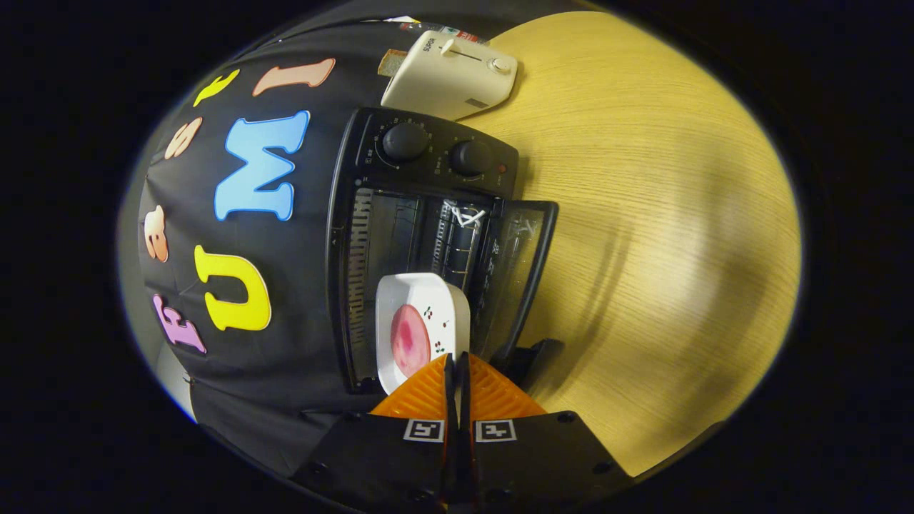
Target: Open the toaster oven, put the food inside, and close the toaster oven door.
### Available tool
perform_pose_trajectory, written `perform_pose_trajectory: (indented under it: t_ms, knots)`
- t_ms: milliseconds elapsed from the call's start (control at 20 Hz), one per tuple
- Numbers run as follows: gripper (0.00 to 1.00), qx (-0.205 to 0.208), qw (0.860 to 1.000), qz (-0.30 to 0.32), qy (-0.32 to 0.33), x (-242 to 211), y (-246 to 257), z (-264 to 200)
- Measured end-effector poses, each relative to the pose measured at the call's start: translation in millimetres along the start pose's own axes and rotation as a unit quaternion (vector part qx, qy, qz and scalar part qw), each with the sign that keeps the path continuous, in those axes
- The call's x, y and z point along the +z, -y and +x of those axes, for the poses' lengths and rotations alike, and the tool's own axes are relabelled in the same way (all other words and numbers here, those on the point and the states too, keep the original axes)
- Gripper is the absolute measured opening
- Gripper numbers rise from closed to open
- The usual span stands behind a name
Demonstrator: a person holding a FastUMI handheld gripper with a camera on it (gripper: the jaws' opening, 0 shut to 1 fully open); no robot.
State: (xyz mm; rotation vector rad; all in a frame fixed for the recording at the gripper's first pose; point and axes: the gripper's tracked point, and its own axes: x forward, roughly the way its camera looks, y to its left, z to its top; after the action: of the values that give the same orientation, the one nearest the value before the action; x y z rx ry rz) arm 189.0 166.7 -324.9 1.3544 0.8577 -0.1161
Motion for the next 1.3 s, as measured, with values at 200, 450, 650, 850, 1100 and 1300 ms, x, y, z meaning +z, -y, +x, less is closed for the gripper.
perform_pose_trajectory:
  t_ms: [200,450,650,850,1100,1300]
  knots:
    - [0.02,-0.009,0.999,0.026,0.036,15,-5,32]
    - [0.02,-0.014,0.997,0.027,0.066,27,-14,59]
    - [0.02,-0.026,0.997,0.017,0.073,24,-10,68]
    - [0.06,-0.014,0.997,0.007,0.072,20,-16,64]
    - [0.76,0.031,0.997,-0.015,0.063,17,-35,42]
    - [0.97,0.024,0.994,-0.101,0.045,9,-29,17]
